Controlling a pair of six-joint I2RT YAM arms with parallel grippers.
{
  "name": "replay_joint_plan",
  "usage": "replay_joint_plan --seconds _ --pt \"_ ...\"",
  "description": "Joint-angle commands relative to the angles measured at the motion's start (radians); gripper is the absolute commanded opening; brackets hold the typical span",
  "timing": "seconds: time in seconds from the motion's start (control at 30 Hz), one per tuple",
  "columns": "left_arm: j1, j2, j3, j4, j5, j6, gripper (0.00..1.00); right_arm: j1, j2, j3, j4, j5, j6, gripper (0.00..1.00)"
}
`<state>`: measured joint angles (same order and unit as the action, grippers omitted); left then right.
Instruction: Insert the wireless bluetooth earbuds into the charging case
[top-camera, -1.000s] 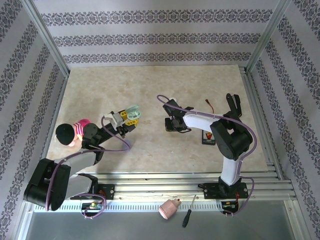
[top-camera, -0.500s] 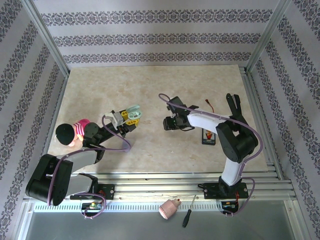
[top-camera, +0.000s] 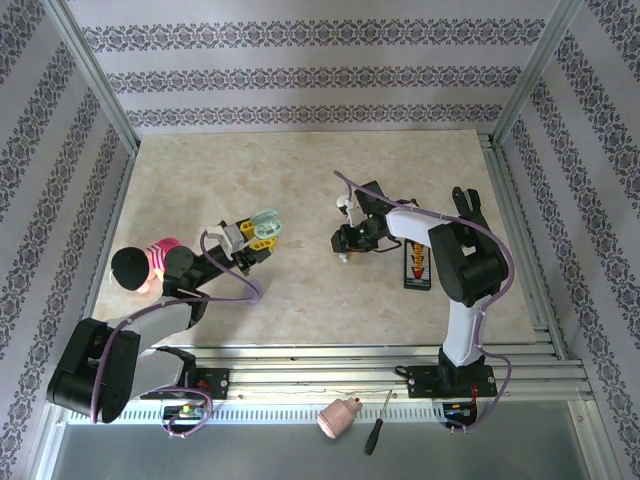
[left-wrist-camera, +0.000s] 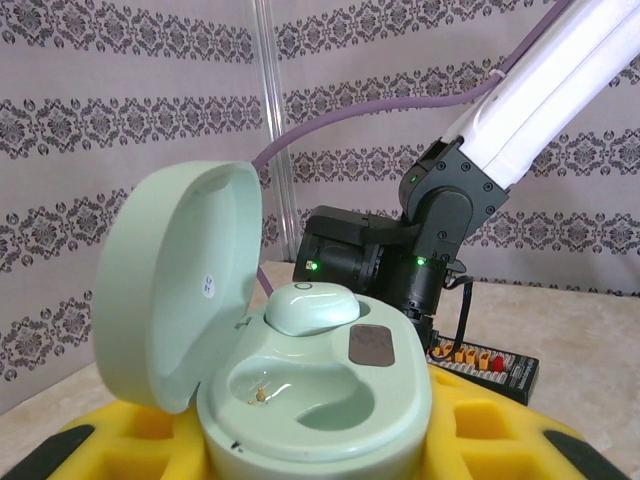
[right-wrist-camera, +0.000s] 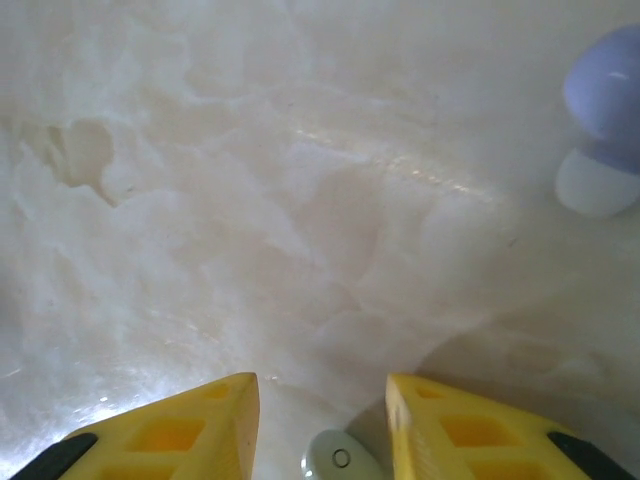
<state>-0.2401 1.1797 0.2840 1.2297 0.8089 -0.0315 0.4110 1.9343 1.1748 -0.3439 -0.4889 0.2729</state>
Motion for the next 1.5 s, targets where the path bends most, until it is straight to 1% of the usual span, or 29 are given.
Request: replay_joint_plan --seconds 0.0,0.23,0.6,0.73,0.97,1.07,1.47 --pt "0.007 -0.024 0.031 -0.030 0.020 0.016 0.17 0.000 -0.008 -0.035 0.003 -0.086 -0.027 0.38" --pt "0.007 -0.004 0.039 -0.004 0.030 -0.001 0.17 -0.006 -0.050 -0.095 0.025 -0.094 -0.020 0.37" --pt "0.006 0.014 0.029 0.037 0.027 -0.020 0.17 -0.020 -0.087 -0.153 0.092 -0.145 0.020 0.36" --pt "0.007 0.017 0.027 0.038 0.029 -0.021 0.17 -0.022 -0.056 -0.144 0.088 -0.112 0.022 0.32" --pt "0.006 0.014 0.023 0.041 0.028 -0.027 0.17 -0.020 -0.031 -0.116 0.070 -0.027 0.025 0.33" --pt "0.006 0.016 0.022 0.042 0.028 -0.028 0.17 -0.020 -0.033 -0.107 0.058 0.003 0.017 0.31" --pt "0.007 0.058 0.030 0.084 0.036 -0.050 0.17 -0.021 -0.043 -0.100 0.062 0.029 0.012 0.23"
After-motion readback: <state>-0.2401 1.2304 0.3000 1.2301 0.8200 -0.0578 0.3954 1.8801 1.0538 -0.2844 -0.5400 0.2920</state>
